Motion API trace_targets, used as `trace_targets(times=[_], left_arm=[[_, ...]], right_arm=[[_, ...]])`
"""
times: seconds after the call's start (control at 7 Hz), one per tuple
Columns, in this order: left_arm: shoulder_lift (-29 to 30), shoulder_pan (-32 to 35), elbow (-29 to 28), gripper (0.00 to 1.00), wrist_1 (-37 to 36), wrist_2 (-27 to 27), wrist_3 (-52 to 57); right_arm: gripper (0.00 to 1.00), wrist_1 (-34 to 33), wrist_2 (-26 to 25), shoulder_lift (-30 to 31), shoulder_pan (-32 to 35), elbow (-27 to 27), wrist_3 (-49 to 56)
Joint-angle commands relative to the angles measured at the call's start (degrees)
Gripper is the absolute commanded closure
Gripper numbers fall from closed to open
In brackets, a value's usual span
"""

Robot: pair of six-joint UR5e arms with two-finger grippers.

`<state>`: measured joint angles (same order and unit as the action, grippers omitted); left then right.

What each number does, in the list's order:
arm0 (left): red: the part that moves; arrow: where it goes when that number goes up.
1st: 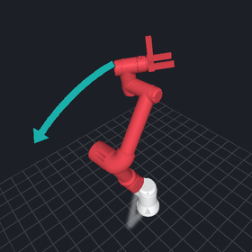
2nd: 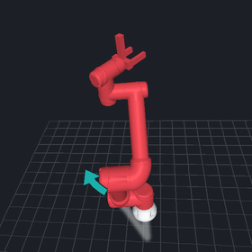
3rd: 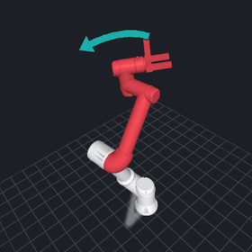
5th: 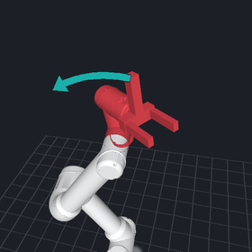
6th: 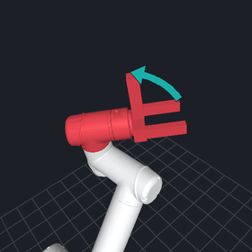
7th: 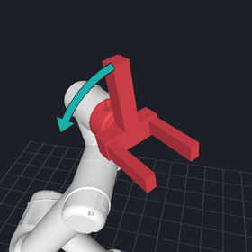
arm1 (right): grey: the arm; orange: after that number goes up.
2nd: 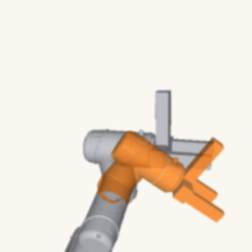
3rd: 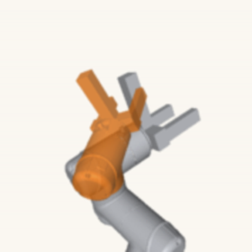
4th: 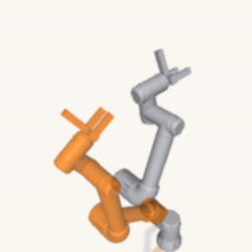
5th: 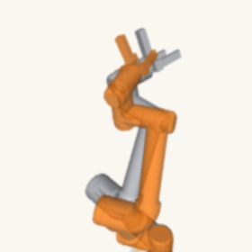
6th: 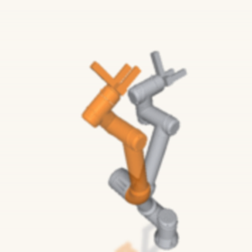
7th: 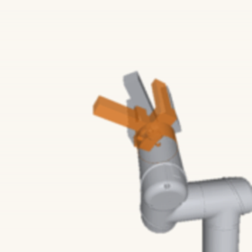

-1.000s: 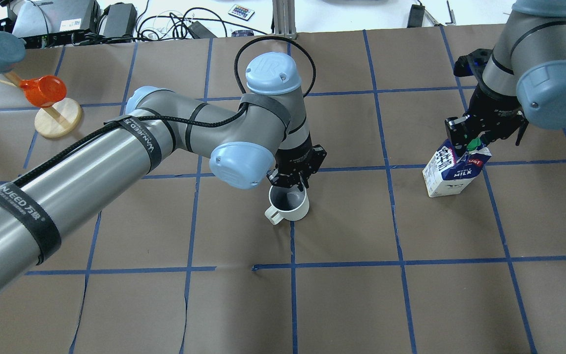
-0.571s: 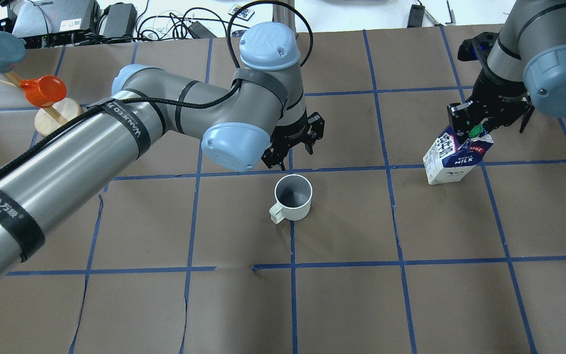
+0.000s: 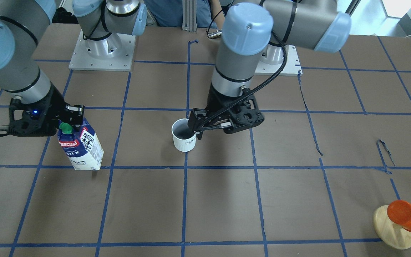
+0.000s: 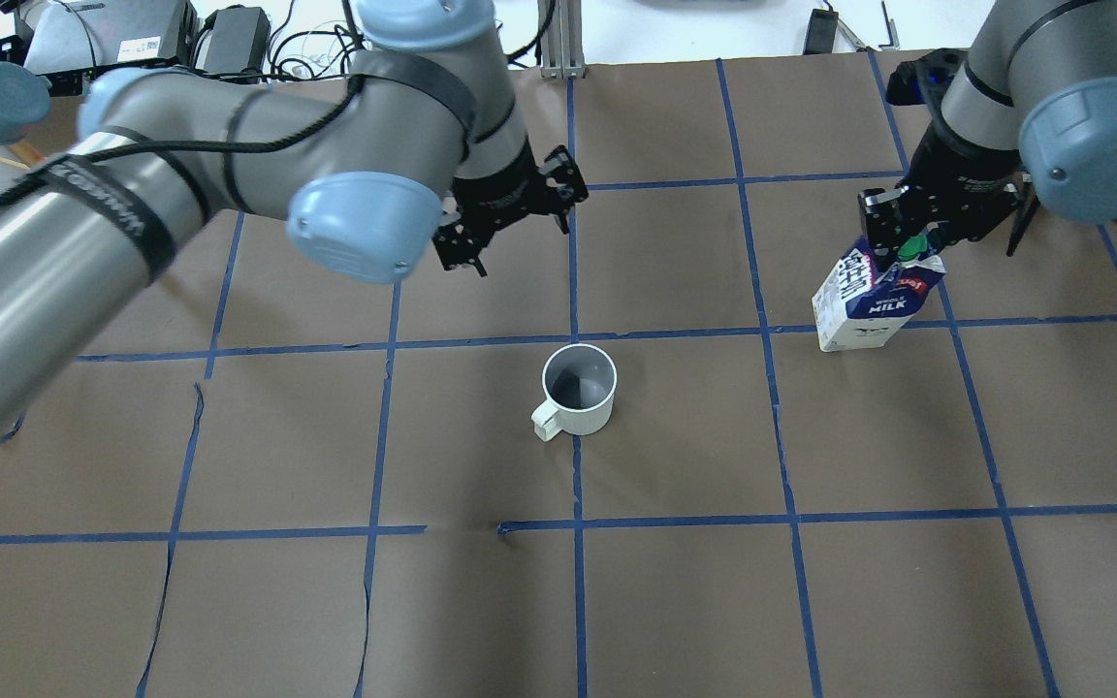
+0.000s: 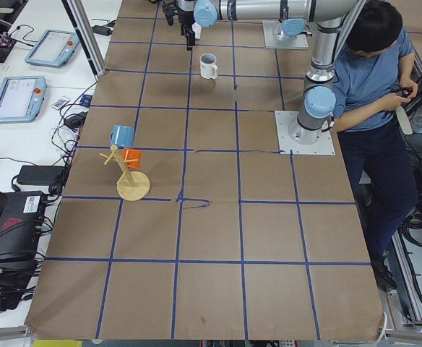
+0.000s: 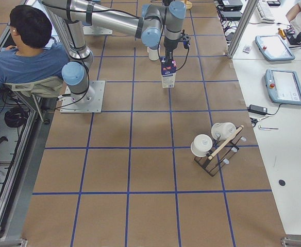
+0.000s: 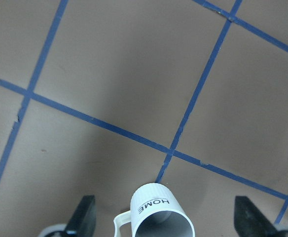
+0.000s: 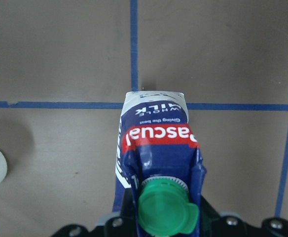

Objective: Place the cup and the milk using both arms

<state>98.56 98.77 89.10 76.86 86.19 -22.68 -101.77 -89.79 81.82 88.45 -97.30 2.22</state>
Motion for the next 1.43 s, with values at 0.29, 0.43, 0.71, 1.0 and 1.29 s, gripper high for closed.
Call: trace_targets(times=[0.29, 0.43, 0.71, 1.0, 1.29], left_arm=[[-8.29, -10.25, 0.19, 0.0, 8.66, 1.61, 24.58], [-8.81, -10.26, 0.46, 0.0, 10.75, 2.13, 24.61], [-9.96, -10.09, 0.98, 0.0, 12.95, 2.14, 24.69], [-9.79, -10.7, 1.07, 0.0, 12.88, 2.05, 24.7], [-9.79, -10.97, 1.07, 0.0, 12.79, 2.05, 24.61]], right_arm=[[0.73, 0.43, 0.84, -3.24, 10.33, 2.65, -8.46], [0.73, 0.78, 3.11, -3.16, 10.6, 2.47, -8.46], [0.72, 0.61, 3.83, -3.42, 13.22, 2.47, -10.73], [0.72, 0.35, 4.18, -4.47, 14.99, 2.47, -13.71], [0.7, -0.01, 4.1, -5.0, 16.22, 2.38, -14.79]])
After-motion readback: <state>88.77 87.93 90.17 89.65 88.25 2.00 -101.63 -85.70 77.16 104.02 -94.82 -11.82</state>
